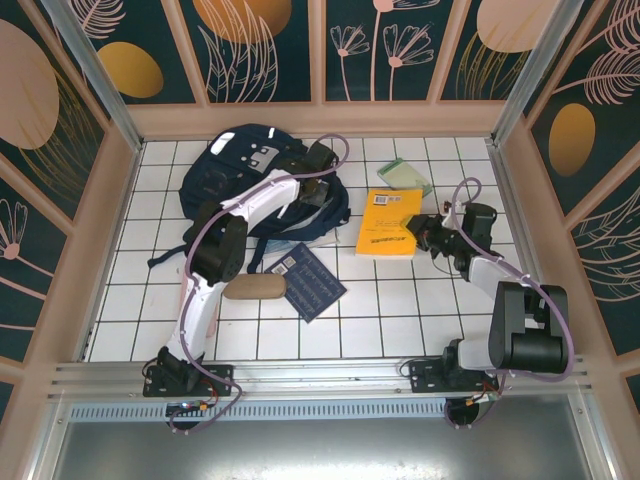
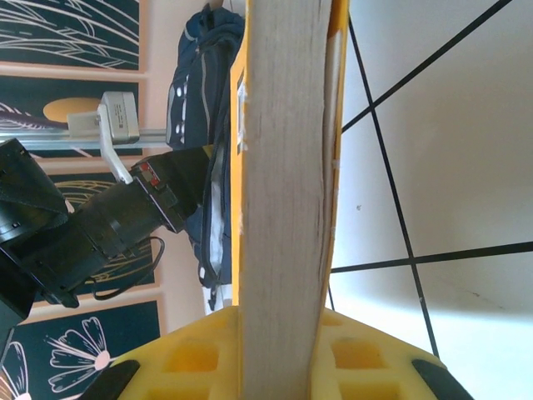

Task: Pack books, pencil case, and school supplies into a backpack

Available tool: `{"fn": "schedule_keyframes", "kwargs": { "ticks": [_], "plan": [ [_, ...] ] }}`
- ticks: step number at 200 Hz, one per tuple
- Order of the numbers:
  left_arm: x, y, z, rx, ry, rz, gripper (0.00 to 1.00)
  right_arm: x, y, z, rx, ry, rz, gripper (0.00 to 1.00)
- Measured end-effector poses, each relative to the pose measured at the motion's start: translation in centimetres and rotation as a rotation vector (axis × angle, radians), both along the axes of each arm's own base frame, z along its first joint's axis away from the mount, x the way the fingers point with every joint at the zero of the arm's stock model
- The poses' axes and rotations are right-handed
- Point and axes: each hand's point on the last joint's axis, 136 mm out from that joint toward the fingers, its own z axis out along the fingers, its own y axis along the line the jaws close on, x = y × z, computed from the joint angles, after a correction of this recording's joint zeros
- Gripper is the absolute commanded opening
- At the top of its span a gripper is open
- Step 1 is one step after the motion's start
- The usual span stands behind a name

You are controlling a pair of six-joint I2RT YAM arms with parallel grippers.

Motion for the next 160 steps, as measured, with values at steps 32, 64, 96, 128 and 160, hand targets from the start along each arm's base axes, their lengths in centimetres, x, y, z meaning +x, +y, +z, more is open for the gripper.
{"fn": "schedule_keyframes", "kwargs": {
  "ticks": [32,64,96,128,160],
  "plan": [
    [0.0,-0.1,0.7,-0.012,-0.005,-0.003,0.0,0.0,0.7,0.0,0.007,0.016,0.0,0.0],
    [0.0,0.1,4.2,-0.055,-0.032,-0.006,0.0,0.5,1.5,0.8,0.018,0.0,-0.007,0.0],
    [0.6,0.8,9.6,-0.135,-0.085,0.004,0.0,2.0,3.7,2.9,0.028,-0.06,0.021,0.0],
    [1.0,2.0,14.3,-0.272,-0.107,0.007,0.0,3.7,6.4,3.8,0.044,-0.096,0.045,0.0],
    [1.3,3.8,16.9,-0.42,-0.085,0.007,0.0,5.0,9.1,3.4,0.045,-0.115,0.025,0.0]
  ]
}}
